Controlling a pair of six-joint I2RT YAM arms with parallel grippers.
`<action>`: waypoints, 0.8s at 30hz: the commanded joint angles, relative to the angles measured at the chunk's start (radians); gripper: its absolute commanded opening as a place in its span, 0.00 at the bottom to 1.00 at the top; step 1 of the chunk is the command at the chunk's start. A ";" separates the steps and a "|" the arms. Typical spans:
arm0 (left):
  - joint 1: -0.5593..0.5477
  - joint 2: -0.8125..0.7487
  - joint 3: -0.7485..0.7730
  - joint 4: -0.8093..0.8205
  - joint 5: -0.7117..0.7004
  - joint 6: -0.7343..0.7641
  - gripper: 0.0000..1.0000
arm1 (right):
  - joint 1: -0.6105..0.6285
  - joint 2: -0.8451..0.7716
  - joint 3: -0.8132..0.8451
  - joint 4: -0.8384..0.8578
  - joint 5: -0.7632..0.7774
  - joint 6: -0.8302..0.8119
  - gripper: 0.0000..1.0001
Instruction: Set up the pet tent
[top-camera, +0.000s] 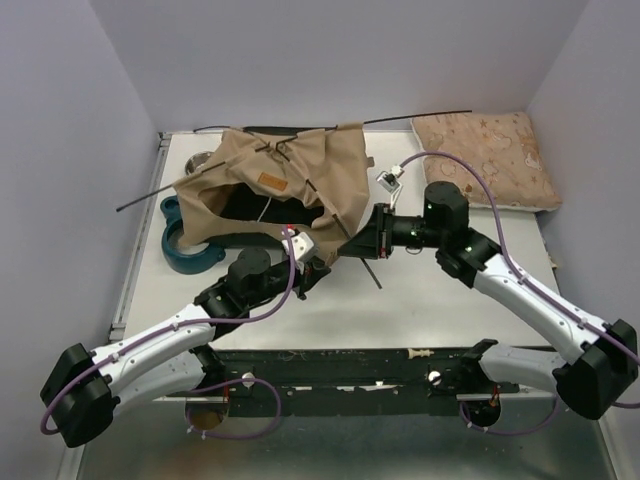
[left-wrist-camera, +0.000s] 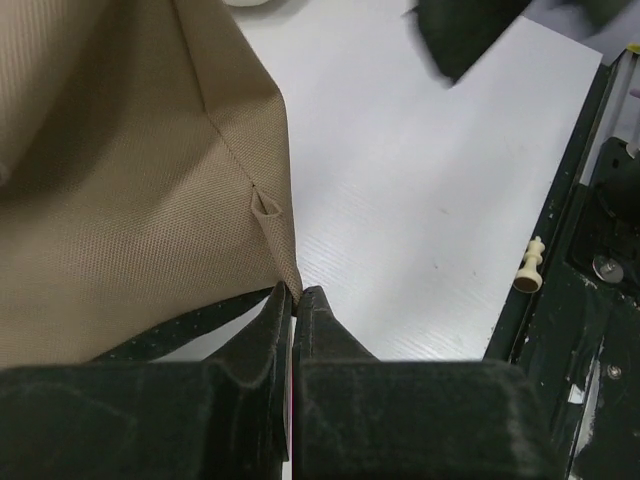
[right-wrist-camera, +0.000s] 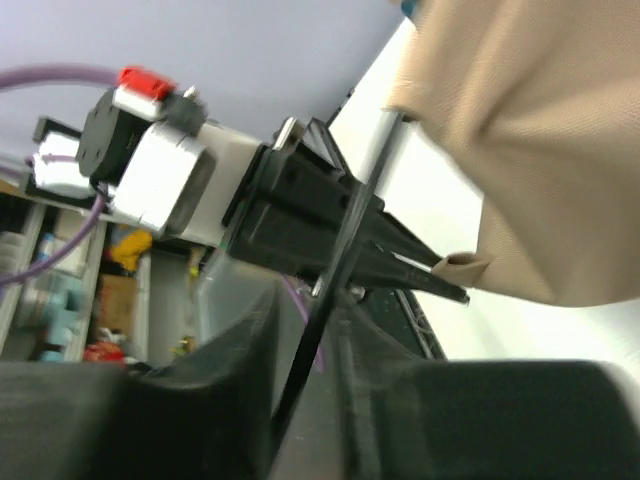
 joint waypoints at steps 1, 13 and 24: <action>0.016 -0.016 0.037 -0.026 0.000 -0.005 0.00 | -0.007 -0.104 -0.014 -0.098 -0.052 -0.114 0.44; 0.026 -0.035 0.003 -0.048 0.037 0.055 0.00 | -0.138 -0.007 0.261 -0.876 -0.337 -0.623 0.67; 0.024 -0.035 -0.035 -0.015 0.040 0.079 0.00 | -0.148 0.134 0.382 -1.422 -0.572 -1.013 0.48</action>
